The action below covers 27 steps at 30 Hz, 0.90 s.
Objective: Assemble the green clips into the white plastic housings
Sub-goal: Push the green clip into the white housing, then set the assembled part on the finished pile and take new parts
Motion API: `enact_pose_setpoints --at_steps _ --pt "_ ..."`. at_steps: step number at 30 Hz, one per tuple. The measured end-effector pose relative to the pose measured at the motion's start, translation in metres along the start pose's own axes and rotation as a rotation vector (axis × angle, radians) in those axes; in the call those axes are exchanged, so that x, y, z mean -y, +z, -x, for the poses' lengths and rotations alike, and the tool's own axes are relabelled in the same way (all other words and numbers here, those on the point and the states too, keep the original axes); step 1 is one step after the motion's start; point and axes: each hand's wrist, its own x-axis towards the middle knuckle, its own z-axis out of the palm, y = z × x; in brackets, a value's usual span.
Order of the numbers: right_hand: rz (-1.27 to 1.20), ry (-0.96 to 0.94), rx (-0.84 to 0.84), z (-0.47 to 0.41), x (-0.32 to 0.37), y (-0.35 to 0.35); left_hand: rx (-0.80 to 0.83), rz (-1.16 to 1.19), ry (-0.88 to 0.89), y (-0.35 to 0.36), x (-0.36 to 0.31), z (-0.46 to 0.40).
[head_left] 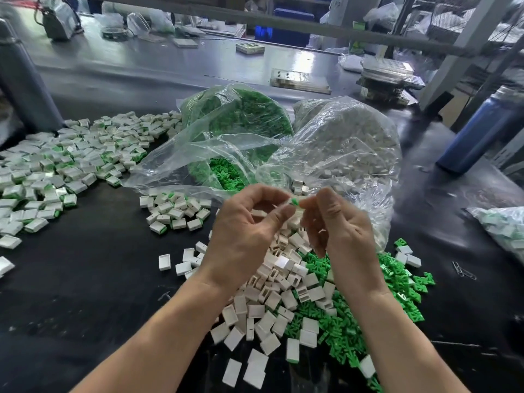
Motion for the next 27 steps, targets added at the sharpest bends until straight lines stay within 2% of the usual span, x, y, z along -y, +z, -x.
enact_pose_setpoints --at_steps 4,11,14,17,20,24,27 --pt "0.033 -0.046 0.089 -0.001 -0.003 0.001 0.004 -0.066 0.002 -0.005 0.002 -0.001" --pt "0.175 -0.004 0.047 -0.002 -0.014 0.001 0.014 -0.159 -0.065 -0.012 0.006 -0.005" --pt "0.238 0.013 -0.01 -0.004 -0.016 -0.005 -0.06 -0.283 -0.101 -0.03 0.007 -0.009" --pt "0.332 0.057 -0.07 -0.007 -0.016 -0.017 -0.165 -0.519 -0.211 -0.057 0.011 -0.015" --pt "0.504 0.115 -0.035 -0.011 -0.016 -0.029 -0.291 -0.746 -0.308 -0.078 0.015 -0.019" --pt "0.63 0.175 -0.015 -0.012 -0.018 -0.036 -0.412 -0.886 -0.34 -0.093 0.018 -0.022" --pt "0.665 0.201 -0.04 -0.014 -0.017 -0.039 -0.432 -0.978 -0.396 -0.099 0.02 -0.023"
